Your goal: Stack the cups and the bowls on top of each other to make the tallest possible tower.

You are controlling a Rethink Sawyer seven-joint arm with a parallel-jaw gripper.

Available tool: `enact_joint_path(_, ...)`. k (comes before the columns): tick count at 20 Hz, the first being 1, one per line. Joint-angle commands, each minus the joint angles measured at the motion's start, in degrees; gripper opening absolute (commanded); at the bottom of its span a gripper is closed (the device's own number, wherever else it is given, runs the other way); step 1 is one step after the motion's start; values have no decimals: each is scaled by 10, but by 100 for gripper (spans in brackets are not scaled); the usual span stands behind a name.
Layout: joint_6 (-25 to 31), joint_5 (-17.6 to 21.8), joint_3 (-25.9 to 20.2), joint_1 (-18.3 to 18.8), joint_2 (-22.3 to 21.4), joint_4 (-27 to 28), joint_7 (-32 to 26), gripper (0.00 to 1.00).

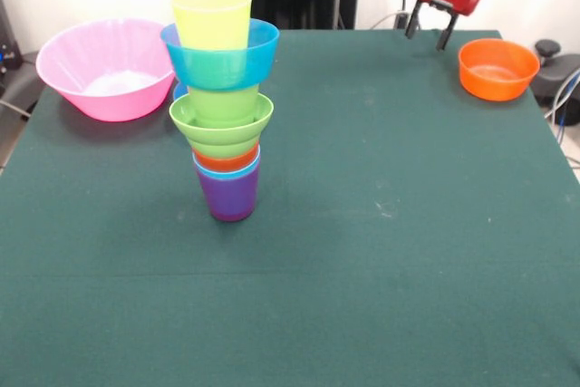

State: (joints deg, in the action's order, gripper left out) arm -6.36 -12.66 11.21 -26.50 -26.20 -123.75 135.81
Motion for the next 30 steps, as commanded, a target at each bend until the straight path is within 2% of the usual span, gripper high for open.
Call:
enact_joint_path(1, 10, -36, -29, -2, -4, 47, 90, 100)
enact_joint_path(12, 77, -24, -29, 25, -61, 34, 66, 100)
enact_joint_path(20, 150, -32, -19, 24, -90, 63, 59, 100)
enact_joint_path(26, 198, -42, -2, 0, -89, 97, 77, 100)
enact_joint_path(30, 190, -48, 0, -13, -69, 112, 87, 100)
